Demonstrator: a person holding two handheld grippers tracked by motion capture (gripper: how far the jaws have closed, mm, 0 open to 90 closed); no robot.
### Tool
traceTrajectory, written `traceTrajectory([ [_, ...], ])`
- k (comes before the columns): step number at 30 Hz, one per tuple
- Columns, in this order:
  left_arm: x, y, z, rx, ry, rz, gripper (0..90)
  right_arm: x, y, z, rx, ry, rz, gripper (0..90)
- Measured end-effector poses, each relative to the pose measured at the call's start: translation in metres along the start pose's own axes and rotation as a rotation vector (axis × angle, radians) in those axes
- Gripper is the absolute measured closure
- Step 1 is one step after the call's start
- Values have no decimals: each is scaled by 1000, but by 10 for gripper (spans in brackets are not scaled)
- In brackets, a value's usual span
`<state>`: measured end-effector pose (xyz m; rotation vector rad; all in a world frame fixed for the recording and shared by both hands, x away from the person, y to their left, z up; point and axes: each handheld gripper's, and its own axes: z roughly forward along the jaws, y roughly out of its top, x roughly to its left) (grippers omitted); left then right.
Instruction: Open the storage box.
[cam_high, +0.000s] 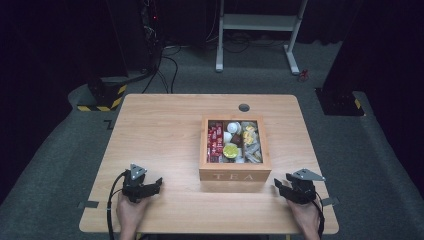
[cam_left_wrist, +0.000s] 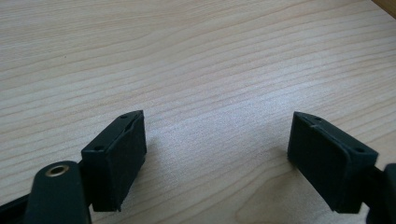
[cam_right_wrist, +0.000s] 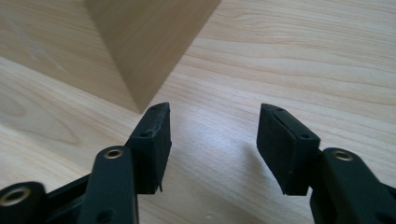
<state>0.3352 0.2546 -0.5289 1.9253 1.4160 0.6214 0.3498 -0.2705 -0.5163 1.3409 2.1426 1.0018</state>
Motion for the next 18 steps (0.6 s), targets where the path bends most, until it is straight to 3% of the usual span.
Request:
traceTrajectory([
  [10,0,0,0,1,1,1,197,7,-6,-3,0,31,11,600],
  [18,0,0,0,0,3,1,197,14,-10,-5,-1,81,-25,706],
])
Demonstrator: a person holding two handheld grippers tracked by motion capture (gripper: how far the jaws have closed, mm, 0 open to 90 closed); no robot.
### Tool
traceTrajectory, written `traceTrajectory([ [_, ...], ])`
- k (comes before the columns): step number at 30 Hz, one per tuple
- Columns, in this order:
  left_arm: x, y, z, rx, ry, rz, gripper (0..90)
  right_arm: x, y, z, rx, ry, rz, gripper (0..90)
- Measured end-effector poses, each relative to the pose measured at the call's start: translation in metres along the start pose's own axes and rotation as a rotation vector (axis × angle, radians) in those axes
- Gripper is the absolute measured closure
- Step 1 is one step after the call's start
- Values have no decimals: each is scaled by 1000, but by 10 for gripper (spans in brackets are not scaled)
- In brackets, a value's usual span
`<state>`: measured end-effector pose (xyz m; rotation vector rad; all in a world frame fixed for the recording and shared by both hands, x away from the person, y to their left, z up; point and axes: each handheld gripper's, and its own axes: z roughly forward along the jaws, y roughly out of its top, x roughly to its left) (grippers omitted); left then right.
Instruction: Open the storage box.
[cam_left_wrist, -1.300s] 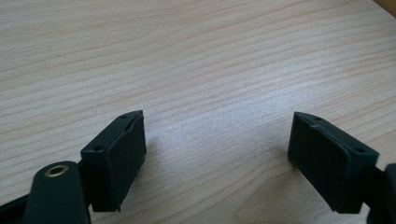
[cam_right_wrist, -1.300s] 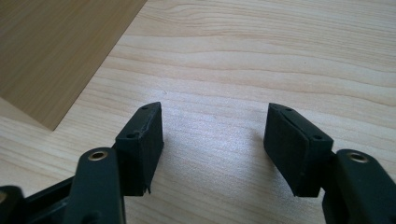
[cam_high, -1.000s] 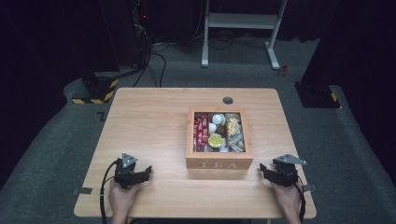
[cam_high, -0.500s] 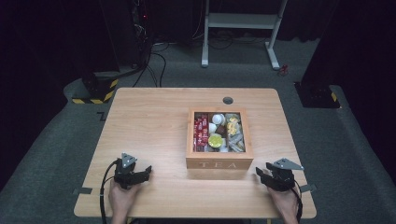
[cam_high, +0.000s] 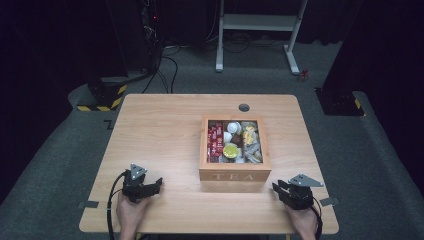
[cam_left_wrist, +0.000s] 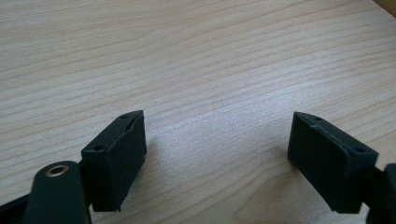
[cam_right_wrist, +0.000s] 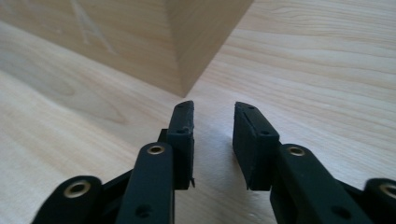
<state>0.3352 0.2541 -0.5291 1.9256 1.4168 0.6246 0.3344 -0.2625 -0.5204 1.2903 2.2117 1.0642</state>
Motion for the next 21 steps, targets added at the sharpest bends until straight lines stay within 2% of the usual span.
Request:
traceTrajectory([
  [4,0,0,0,0,0,0,197,4,0,0,0,26,9,739],
  [10,0,0,0,0,0,0,197,14,0,1,-9,62,-8,759],
  [21,0,0,0,-1,1,0,197,36,6,5,7,122,-116,818],
])
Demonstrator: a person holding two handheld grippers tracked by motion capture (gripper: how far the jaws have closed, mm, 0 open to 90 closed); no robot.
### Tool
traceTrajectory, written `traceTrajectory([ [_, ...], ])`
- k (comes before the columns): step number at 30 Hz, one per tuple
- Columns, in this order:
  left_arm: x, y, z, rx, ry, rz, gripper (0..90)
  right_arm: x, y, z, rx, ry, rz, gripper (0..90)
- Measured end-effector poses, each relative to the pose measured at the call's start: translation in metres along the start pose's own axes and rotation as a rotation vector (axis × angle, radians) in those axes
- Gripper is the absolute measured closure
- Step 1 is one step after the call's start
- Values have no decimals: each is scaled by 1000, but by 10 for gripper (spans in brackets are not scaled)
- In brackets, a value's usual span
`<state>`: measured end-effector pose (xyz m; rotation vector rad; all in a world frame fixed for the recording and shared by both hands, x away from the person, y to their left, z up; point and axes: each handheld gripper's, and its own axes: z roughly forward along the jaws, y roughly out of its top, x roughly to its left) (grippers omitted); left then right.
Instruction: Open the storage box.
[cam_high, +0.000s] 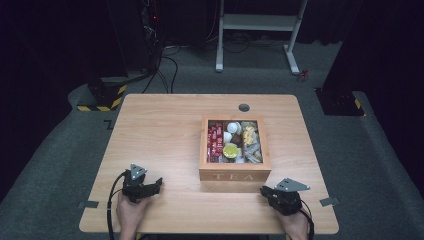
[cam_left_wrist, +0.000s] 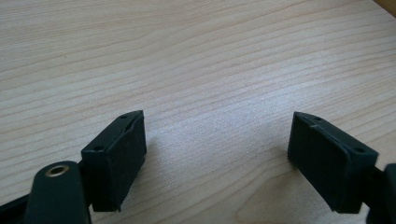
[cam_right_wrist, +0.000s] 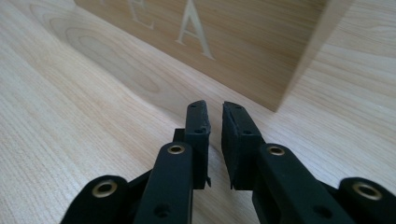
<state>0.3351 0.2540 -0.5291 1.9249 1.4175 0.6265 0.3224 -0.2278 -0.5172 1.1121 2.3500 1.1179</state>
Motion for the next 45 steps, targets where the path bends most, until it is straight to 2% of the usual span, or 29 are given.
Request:
traceTrajectory([
  [10,0,0,0,0,0,0,197,10,14,14,-1,72,-30,865],
  [19,0,0,0,0,0,0,196,15,33,23,-29,120,-39,884],
  [30,0,0,0,0,0,0,196,21,48,31,-43,144,-52,899],
  [39,0,0,0,0,0,0,196,20,53,38,-45,155,-26,900],
  [45,0,0,0,0,0,0,196,22,60,40,-39,156,-45,900],
])
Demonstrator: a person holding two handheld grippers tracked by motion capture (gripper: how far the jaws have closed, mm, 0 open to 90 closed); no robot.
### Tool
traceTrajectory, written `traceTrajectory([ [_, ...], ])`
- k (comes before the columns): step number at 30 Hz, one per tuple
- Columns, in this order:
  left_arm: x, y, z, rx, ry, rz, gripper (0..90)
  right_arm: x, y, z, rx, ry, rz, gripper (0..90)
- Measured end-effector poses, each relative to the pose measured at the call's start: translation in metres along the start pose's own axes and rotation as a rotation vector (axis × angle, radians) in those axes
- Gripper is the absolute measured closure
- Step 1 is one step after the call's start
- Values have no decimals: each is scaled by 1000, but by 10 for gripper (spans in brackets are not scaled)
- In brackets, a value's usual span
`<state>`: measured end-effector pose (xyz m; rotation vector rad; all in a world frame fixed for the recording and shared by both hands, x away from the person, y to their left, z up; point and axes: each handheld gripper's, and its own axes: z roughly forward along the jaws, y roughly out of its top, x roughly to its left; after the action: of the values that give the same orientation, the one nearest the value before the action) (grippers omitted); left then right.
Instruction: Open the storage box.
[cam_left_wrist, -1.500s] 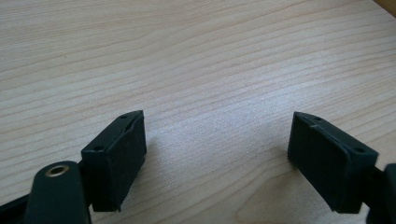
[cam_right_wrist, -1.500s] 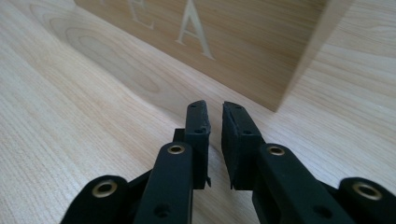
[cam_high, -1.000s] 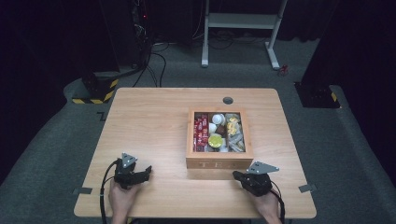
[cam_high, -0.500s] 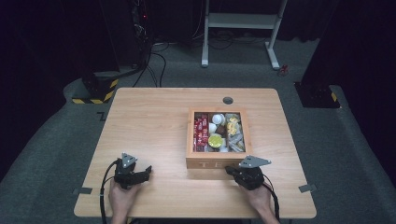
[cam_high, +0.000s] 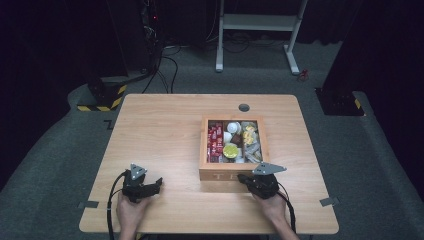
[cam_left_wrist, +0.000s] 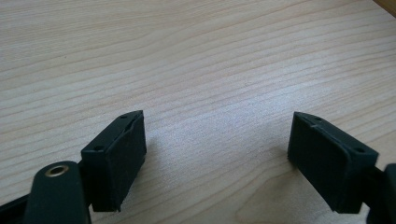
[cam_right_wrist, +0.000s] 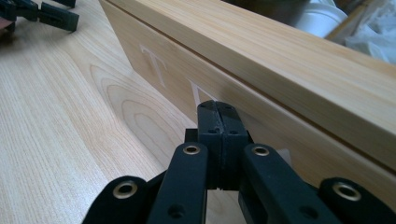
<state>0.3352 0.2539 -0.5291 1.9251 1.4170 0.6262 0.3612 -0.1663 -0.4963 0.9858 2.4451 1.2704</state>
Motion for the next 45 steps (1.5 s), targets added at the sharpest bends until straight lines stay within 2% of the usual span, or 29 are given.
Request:
traceTrajectory([
  [18,0,0,0,1,-1,4,195,5,9,-3,-19,-4,-17,900],
  [23,0,0,0,1,-2,2,196,7,12,-7,-50,-17,-23,900],
  [25,0,0,0,2,-2,1,195,7,13,-7,-47,-10,-21,900],
  [32,0,0,0,1,-2,1,195,10,13,-7,-52,-38,-44,900],
  [45,0,0,0,1,-3,1,195,8,16,-12,-68,-59,-54,900],
])
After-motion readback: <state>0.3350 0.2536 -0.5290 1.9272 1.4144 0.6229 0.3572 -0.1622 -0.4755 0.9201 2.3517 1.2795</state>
